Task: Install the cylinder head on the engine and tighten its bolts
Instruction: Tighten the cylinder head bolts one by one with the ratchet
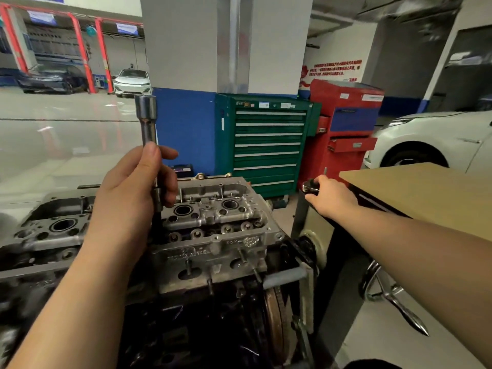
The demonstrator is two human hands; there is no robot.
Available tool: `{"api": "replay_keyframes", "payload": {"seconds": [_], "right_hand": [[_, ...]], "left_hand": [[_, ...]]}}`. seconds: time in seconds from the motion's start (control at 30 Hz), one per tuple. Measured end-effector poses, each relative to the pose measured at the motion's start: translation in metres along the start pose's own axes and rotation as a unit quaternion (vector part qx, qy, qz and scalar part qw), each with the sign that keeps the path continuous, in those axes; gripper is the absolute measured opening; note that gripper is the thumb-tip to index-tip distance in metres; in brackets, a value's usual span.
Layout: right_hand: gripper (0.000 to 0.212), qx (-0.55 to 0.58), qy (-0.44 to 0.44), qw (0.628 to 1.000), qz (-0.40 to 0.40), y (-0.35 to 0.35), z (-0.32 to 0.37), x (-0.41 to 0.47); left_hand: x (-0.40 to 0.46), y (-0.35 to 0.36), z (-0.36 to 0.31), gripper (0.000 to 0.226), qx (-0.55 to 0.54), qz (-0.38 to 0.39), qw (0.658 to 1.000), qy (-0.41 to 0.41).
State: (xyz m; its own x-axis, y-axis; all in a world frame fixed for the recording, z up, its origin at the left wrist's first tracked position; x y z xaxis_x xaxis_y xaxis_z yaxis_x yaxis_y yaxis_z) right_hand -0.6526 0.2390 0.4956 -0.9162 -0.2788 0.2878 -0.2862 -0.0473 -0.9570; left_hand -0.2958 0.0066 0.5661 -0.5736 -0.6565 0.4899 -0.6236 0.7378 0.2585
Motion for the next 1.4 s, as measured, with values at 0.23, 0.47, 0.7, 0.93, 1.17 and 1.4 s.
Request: {"api": "replay_keyframes", "payload": {"seconds": [0.23,0.47,0.7,0.93,1.17,1.4], "right_hand": [[0.049,0.059,-0.030,0.998,-0.002,-0.002,0.005,0.004],[0.033,0.195,-0.040,0.980,0.001,-0.056,0.010,0.010],[0.029,0.567,-0.178,0.754,0.279,-0.163,0.084,-0.034],[0.029,0.548,-0.286,0.737,0.272,-0.256,0.159,-0.084],[0.044,0.364,-0.405,0.773,0.324,-0.293,0.193,-0.108],[0.053,0.334,-0.421,0.775,0.332,-0.300,0.206,-0.110]], "left_hand": [[0.001,0.001,0.001,0.041,0.015,0.004,1.000,0.009],[0.007,-0.003,0.008,0.038,-0.028,0.008,1.000,0.009],[0.010,-0.002,0.012,0.037,-0.050,0.024,0.998,0.011],[0.010,-0.002,0.010,0.037,-0.060,0.030,0.998,0.006],[0.008,-0.001,0.007,0.035,-0.064,0.038,0.997,0.003],[0.012,-0.005,0.010,0.035,-0.066,0.034,0.997,0.003]]}}
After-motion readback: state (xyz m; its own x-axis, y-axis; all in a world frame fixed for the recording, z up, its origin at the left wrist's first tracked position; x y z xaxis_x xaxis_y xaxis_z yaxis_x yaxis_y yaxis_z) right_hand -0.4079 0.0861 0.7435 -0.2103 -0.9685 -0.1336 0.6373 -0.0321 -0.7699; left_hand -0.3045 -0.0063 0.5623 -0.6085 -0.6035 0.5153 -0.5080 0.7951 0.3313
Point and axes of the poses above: each hand's wrist, its own x-axis towards the middle knuckle, its own y-axis out of the palm, z = x × y, the point moved 4 cm from there along x, towards the middle knuckle, and after that the axes turned 14 degrees about -x, right-handed, at the moved point
